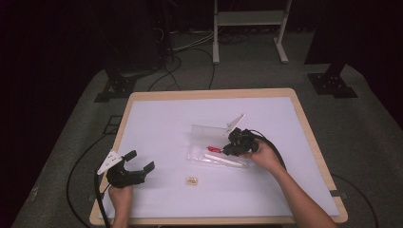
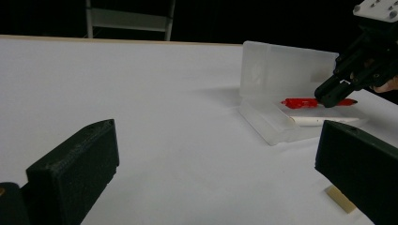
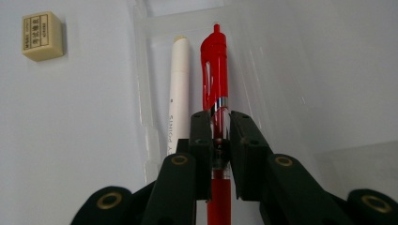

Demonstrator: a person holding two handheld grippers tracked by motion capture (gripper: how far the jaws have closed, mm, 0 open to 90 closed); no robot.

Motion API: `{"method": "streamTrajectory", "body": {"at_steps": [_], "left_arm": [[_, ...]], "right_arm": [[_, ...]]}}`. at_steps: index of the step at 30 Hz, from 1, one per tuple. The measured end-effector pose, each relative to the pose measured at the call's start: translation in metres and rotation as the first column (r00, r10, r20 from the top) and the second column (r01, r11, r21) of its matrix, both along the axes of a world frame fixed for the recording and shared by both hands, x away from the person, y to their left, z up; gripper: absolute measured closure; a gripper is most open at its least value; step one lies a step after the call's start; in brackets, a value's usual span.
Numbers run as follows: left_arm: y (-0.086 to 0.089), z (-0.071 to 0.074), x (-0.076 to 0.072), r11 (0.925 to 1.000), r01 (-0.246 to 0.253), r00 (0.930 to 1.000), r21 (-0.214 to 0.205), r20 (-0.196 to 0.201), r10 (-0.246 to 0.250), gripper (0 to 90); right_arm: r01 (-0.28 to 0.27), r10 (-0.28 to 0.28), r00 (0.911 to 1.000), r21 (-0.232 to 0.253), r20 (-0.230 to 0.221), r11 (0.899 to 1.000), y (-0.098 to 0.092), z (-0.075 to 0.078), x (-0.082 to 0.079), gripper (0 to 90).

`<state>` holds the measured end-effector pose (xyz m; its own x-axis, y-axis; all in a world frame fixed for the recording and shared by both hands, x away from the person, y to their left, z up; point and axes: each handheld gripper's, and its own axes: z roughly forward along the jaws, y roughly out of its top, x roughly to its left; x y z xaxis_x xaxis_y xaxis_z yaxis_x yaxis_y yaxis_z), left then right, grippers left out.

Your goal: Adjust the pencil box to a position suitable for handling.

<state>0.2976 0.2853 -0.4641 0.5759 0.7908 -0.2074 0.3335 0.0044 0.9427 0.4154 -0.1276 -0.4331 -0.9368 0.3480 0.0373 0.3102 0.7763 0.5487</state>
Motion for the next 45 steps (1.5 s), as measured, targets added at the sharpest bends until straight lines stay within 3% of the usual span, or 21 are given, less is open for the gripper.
{"method": "streamTrajectory", "body": {"at_steps": [27,38,45], "left_arm": [[0.001,0.000,0.000,1.0000,0.003,1.0000,-0.004,0.004,-0.003,0.0],[0.001,0.000,0.000,1.0000,0.003,1.0000,-0.003,0.003,-0.003,0.0],[0.001,0.000,0.000,1.0000,0.004,1.0000,-0.004,0.003,-0.004,0.0]], "right_arm": [[-0.001,0.000,0.9988,-0.007,-0.048,1.000,0.003,-0.012,0.004,78.4],[-0.003,0.003,0.9990,0.017,-0.044,1.000,-0.002,-0.005,0.000,75.4],[-0.018,0.019,0.9998,0.060,-0.012,0.998,-0.003,0.009,-0.009,72.7]]}}
